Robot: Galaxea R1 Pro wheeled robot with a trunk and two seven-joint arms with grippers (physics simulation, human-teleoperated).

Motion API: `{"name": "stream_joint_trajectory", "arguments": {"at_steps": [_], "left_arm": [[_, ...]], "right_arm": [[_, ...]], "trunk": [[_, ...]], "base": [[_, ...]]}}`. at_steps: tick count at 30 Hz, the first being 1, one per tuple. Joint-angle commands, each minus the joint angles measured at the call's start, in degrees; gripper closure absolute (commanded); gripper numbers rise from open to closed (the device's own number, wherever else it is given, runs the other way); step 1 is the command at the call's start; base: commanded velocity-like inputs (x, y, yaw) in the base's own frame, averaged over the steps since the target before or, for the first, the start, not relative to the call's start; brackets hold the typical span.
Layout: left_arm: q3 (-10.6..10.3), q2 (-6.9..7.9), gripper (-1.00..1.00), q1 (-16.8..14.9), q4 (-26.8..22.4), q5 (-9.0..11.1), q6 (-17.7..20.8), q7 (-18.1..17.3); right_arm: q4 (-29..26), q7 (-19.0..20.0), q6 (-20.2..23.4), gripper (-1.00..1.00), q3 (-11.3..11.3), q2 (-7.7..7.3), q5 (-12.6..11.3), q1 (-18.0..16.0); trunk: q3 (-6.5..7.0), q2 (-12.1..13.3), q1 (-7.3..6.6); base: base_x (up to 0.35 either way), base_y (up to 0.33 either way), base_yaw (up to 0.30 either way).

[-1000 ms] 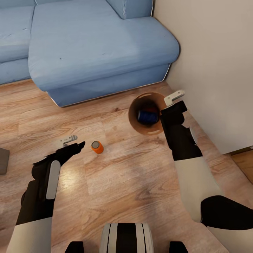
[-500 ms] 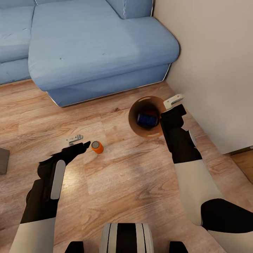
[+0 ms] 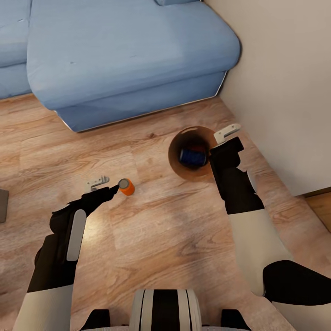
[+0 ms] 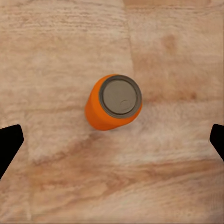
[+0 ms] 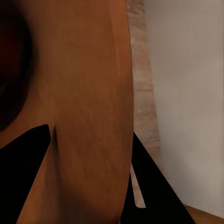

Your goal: Put the three can of soda from the living room inside the tash can in the kitchen.

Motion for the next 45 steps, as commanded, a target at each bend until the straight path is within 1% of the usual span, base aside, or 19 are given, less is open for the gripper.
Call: {"name": "stream_joint_trajectory", "arguments": {"at_steps": [1,3,6,8,11,14,15,17,19,20,21,23,25,27,29,30,32,35,45], "left_arm": [[0.0,0.0,-1.0,0.0,0.01,0.01,-0.02,0.0],[0.0,0.0,-1.0,0.01,0.01,0.06,-0.05,0.0],[0.0,0.0,-1.0,0.02,0.01,0.09,-0.06,-0.03],[0.0,0.0,-1.0,0.07,0.01,0.06,-0.11,-0.07],[-0.03,0.0,-1.0,0.09,0.01,0.0,-0.48,-0.05],[-0.02,0.0,-1.0,0.09,0.01,-0.04,-0.71,-0.04],[-0.02,0.0,-1.0,0.08,0.01,-0.05,-0.76,-0.06],[-0.01,0.0,-1.0,0.08,0.01,-0.05,-0.8,-0.06],[-0.04,0.0,-1.0,0.09,0.01,-0.06,-0.84,-0.03],[-0.05,0.0,-1.0,0.09,0.01,-0.04,-0.85,-0.03],[-0.06,0.0,-1.0,0.08,0.01,-0.08,-0.84,-0.02],[-0.17,0.0,-1.0,0.07,0.01,-0.08,-0.83,-0.01],[-0.21,0.0,-1.0,0.08,0.01,-0.08,-0.85,-0.01],[-0.24,0.0,-1.0,0.04,0.38,-0.14,-0.81,0.03],[-0.25,0.0,-1.0,0.03,0.66,-0.15,-0.8,0.05],[-0.26,0.0,-1.0,0.02,0.87,-0.15,-0.79,0.06],[-0.26,0.0,-1.0,0.01,1.08,-0.12,-0.78,0.08],[-0.28,0.0,-1.0,0.01,1.2,-0.03,-0.78,0.08],[-0.29,0.0,-1.0,0.01,1.23,-0.15,-0.78,0.09]], "right_arm": [[-0.1,-0.04,0.0,1.0,0.02,0.01,0.46,-0.04],[-0.1,-0.05,0.0,1.0,0.05,-0.01,0.48,-0.05],[-0.12,-0.06,0.0,1.0,0.06,-0.05,0.55,-0.1],[-0.36,-0.05,0.0,1.0,0.04,0.03,1.5,-0.26],[-2.33,0.23,0.0,1.0,0.17,0.18,3.21,-0.66],[-3.18,0.96,0.0,1.0,1.38,0.23,4.08,-1.64],[-3.42,1.34,0.0,1.0,1.92,0.25,4.76,-2.45],[-3.72,1.95,0.0,1.0,2.27,0.25,5.75,-3.15],[-4.62,4.97,0.0,1.0,2.63,0.31,8.71,-4.21],[-4.86,6.07,0.0,1.0,2.68,0.32,9.74,-4.37],[-5.29,8.64,0.0,1.0,2.73,0.34,12.18,-4.6],[-6.13,15.39,0.0,1.0,2.73,0.35,18.25,-4.85],[-6.54,19.44,0.0,1.0,2.72,0.35,21.65,-4.91],[-7.56,27.19,0.0,1.0,2.67,0.35,28.75,-4.97],[-8.06,30.37,0.0,1.0,2.62,0.36,31.7,-4.99],[-8.39,33.06,0.0,1.0,2.59,0.36,33.8,-5.0],[-9.35,36.34,0.0,1.0,2.52,0.31,36.08,-5.01],[-10.53,38.08,0.0,1.0,2.46,0.28,37.25,-5.02],[-11.03,38.66,0.0,1.0,1.87,0.23,37.64,-5.02]], "trunk": [[-0.22,-0.02,0.01],[-0.66,-0.05,0.06],[-0.66,-0.05,0.06],[-0.66,-0.05,0.06],[-0.66,-0.05,0.06],[-0.66,-0.05,0.06],[-0.66,-0.05,0.06],[-0.66,-0.05,0.06],[-0.66,-0.05,0.06],[-0.66,-0.05,0.06],[-0.66,-0.05,0.06],[-0.66,-0.05,0.06],[-0.66,-0.05,0.06],[-0.66,-0.05,0.06],[-0.66,-0.05,0.06],[-0.66,-0.05,0.06],[-0.66,-0.05,0.06],[-0.66,-0.05,0.06],[-0.66,-0.05,0.06]], "base": [[0.0,0.0,0.0],[0.0,0.0,0.0],[0.0,0.0,0.0],[0.0,0.0,0.0],[0.0,0.0,0.0],[0.0,0.0,0.0],[0.0,0.0,0.0],[0.0,0.0,0.0],[0.0,0.0,0.0],[0.0,0.0,0.0],[0.0,0.0,0.0],[-0.056,0.0,0.0],[-0.085,0.0,0.0],[-0.04,0.0,0.0],[-0.022,0.0,0.0],[0.012,-0.006,0.0],[0.127,-0.049,0.0],[0.233,-0.09,0.0],[0.302,-0.103,0.0]]}}
